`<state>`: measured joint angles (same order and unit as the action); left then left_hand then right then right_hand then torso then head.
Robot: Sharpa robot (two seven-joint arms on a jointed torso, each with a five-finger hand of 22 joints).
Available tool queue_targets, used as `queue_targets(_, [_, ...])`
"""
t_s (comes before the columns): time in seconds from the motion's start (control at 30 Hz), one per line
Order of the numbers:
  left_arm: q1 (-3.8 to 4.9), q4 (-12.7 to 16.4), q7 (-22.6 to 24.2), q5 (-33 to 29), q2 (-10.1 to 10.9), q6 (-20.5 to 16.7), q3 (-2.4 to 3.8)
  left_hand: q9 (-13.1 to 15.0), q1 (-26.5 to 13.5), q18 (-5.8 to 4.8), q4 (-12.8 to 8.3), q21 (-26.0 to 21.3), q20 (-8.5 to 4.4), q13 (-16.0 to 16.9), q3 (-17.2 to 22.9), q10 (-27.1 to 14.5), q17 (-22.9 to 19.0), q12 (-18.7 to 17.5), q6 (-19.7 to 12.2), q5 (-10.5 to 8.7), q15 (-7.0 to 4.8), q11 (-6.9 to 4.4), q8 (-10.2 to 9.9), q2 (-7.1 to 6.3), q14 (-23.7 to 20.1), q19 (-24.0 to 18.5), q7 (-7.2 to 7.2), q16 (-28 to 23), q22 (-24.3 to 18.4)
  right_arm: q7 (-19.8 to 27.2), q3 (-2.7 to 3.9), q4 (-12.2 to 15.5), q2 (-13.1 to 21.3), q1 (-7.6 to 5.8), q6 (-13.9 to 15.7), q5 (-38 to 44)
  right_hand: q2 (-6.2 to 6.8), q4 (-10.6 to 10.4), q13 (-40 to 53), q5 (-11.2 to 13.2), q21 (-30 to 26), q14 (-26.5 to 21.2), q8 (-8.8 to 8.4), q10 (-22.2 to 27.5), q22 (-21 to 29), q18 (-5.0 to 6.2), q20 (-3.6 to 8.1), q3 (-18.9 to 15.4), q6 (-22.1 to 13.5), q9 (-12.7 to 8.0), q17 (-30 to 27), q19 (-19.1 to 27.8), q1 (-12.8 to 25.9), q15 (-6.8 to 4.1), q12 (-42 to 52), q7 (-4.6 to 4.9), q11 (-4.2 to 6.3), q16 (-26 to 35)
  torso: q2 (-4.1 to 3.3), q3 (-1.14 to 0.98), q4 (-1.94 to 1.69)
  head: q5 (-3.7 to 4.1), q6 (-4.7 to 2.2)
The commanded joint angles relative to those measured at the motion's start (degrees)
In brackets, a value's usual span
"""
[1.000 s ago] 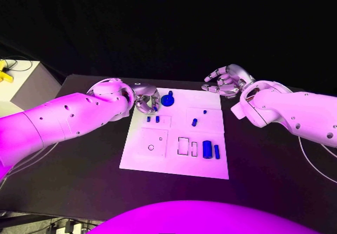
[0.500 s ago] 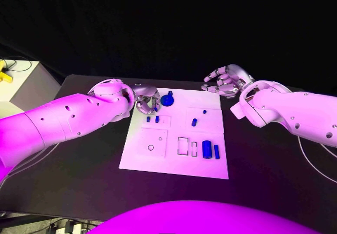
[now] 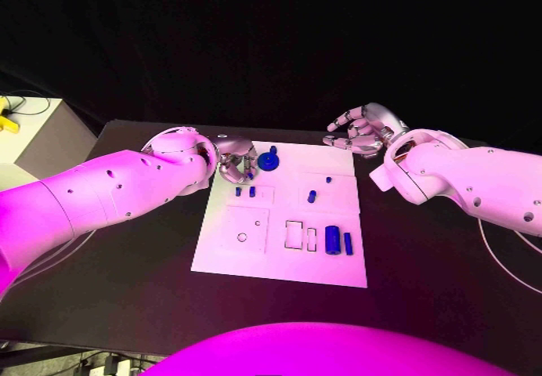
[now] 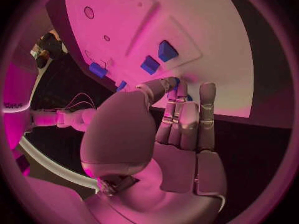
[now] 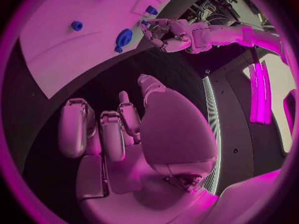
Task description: Assemble the parts on the task board
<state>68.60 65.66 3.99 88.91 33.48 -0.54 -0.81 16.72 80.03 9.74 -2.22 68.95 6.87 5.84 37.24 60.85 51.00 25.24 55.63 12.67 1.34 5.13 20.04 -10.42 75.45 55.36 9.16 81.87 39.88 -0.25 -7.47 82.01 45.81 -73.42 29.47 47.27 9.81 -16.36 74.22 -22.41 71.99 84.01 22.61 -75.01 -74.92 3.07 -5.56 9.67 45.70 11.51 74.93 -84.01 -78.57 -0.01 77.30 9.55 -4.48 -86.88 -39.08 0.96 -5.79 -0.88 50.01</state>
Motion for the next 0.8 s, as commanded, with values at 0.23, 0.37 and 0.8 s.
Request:
queue_targets(0.23, [-0.28,0.65,0.19,0.47,0.30,1.33,-0.23,0.04,-0.49,0.67,-0.21,-0.53,-0.03,0.03,-0.43,-0.04,0.20,-0.58,0.06,-0.02,-0.11,0.11,-0.61,-0.14,-0.23,-0.71,-0.14,-0.27,-0.56,0.43,0.02,0.09,0.06,0.03,-0.54,0.46,-0.31,-0.01,-0.06,-0.10,-0.30,4.36,0.02,0.12,-4.68,0.73,-0.14,0.24,-0.23,-0.10,9.20,-0.42,0.12,0.04,-0.26,-0.08,-0.09,0.37,0.18,0.04,-0.04,-0.02,-0.01])
queue_targets(0.37, [-0.34,0.97,0.20,0.47,0.53,0.93,-0.23,0.00,-0.53,0.68,-0.28,-0.61,-0.04,0.09,-0.52,-0.17,0.39,-0.72,-0.14,0.00,-0.08,0.16,-0.84,-0.21,-0.22,-0.86,-0.11,-0.23,-0.70,0.47,0.02,0.05,0.06,0.03,-0.51,0.46,-0.31,-0.01,-0.06,-0.10,-0.30,4.36,0.02,0.12,-4.68,0.73,-0.14,0.24,-0.23,-0.10,9.20,-0.42,0.12,0.04,-0.26,-0.08,-0.09,0.37,0.14,0.08,0.00,-0.07,-0.01])
queue_targets(0.8, [-0.41,1.21,-0.20,0.46,0.85,0.01,-0.22,-1.42,-0.93,0.74,-0.83,-0.80,0.00,1.26,-0.61,-0.51,1.17,-1.52,-4.77,0.03,-0.11,0.02,-5.28,-0.51,-0.20,-1.13,0.08,0.22,-1.20,0.52,0.02,-0.03,0.08,0.05,-0.42,0.46,-0.24,-0.02,-0.16,-0.09,-0.42,4.36,0.02,0.18,-4.61,0.74,-0.13,0.33,-0.25,-0.12,9.17,-0.41,0.19,0.03,-0.32,-0.08,-0.09,0.40,0.08,0.08,-0.03,-0.10,-0.01])
